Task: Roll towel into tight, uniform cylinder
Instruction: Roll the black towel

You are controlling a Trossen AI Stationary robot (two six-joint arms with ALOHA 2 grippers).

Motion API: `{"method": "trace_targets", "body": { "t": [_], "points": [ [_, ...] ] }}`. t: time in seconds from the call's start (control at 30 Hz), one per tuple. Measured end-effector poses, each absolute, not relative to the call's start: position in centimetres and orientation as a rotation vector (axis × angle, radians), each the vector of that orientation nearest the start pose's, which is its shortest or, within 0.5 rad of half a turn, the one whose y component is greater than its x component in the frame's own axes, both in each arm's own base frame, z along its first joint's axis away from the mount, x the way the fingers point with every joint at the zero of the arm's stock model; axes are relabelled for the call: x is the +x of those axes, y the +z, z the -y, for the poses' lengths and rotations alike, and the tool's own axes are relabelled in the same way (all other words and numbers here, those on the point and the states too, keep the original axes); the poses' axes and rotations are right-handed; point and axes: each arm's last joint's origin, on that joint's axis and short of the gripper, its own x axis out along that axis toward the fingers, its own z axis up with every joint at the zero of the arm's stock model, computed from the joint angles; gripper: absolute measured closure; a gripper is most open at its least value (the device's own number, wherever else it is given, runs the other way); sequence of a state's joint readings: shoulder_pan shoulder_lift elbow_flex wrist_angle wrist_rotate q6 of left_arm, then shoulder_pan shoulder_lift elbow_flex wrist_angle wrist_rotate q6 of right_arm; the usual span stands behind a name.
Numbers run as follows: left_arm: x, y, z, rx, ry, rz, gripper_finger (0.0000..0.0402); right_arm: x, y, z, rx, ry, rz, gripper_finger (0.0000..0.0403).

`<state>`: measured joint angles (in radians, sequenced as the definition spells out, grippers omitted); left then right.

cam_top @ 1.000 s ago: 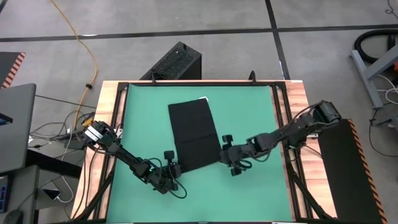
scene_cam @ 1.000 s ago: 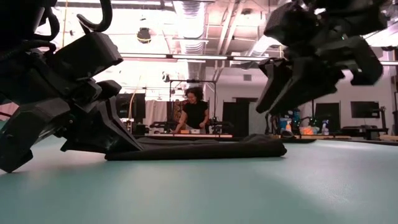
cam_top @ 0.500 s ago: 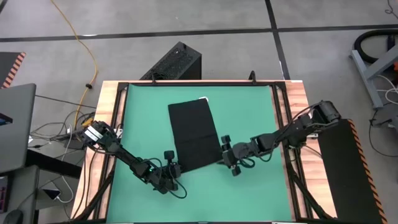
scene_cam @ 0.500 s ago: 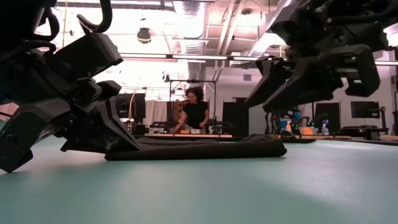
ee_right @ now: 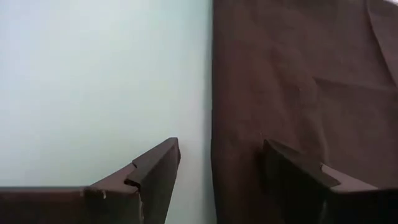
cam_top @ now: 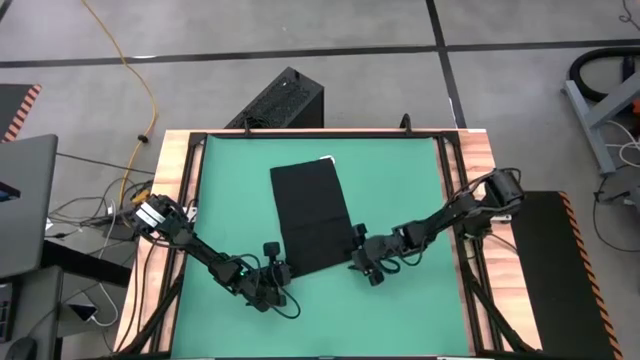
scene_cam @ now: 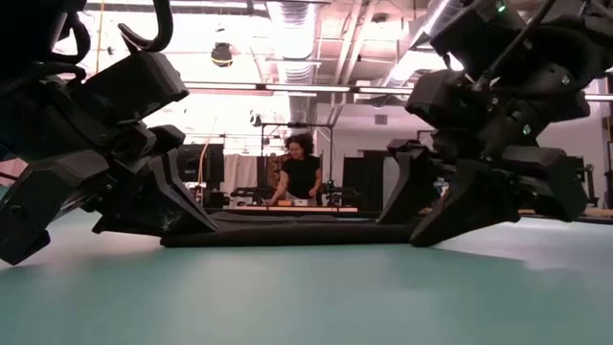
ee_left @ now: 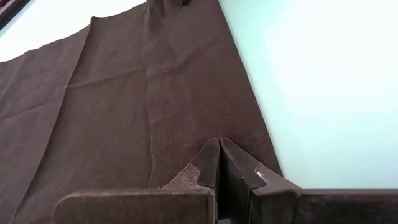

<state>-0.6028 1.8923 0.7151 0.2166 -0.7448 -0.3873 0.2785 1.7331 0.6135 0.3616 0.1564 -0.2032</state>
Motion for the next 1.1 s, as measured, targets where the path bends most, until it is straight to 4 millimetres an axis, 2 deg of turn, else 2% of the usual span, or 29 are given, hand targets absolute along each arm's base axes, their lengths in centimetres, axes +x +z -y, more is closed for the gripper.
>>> {"method": "trace_targets", "body": {
  "t": [0.27,0.57,0.83,0.97,1.1],
  "points": [
    [26.1,7.8,15.6,0.249,0.26,-0.708,0.0401,27.9,9.5,-7.2,-0.33,0.119,-0.828,0.0142],
    [26.1,7.7,15.6,0.258,0.259,-0.72,0.0401,27.8,9.3,-7.0,-0.335,0.099,-0.843,0.0142],
    [26.0,7.7,15.5,0.266,0.258,-0.727,0.0401,27.8,9.1,-6.5,-0.213,0.028,-0.865,0.0145],
    [26.0,7.7,15.5,0.274,0.255,-0.728,0.0401,27.7,9.1,-6.5,-0.145,-0.013,-0.868,0.0174],
    [26.0,7.6,15.5,0.28,0.254,-0.731,0.0401,27.7,9.0,-6.4,-0.08,-0.065,-0.865,0.0231]
  ]
}}
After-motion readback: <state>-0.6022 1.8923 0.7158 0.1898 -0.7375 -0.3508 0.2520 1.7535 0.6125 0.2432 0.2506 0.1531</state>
